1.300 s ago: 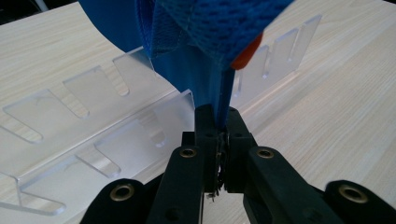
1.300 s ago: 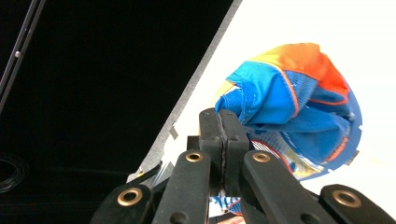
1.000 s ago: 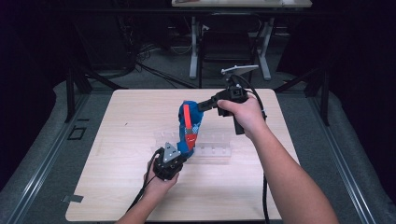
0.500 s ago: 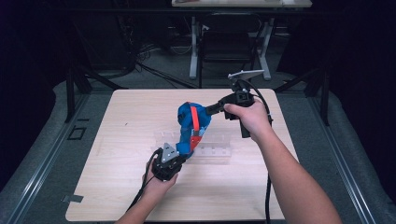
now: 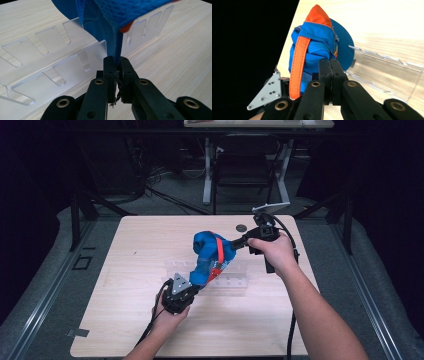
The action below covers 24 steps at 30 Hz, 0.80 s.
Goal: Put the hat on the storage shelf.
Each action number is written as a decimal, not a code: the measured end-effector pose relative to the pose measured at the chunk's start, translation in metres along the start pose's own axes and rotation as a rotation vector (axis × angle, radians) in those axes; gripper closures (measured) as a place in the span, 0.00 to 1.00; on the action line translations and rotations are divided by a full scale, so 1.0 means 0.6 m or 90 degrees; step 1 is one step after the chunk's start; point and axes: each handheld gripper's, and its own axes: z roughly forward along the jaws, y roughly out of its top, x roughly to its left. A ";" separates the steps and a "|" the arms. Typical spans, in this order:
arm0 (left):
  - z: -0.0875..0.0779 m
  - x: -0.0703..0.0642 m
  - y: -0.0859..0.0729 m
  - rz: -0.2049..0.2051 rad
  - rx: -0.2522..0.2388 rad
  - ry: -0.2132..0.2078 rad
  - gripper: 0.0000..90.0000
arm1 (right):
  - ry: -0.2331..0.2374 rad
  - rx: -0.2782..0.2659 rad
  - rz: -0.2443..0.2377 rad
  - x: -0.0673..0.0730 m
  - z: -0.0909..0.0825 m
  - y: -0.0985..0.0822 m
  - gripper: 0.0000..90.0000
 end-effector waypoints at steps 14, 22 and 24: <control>-0.019 0.005 0.000 -0.021 -0.021 -0.009 0.81 | -0.023 -0.012 0.011 -0.021 -0.007 -0.007 0.94; -0.040 0.012 -0.004 -0.040 -0.037 -0.021 0.68 | -0.054 -0.023 0.010 -0.024 -0.015 -0.013 0.86; -0.045 0.014 -0.006 -0.041 -0.034 -0.024 0.66 | -0.068 -0.025 -0.001 -0.024 -0.017 -0.015 0.84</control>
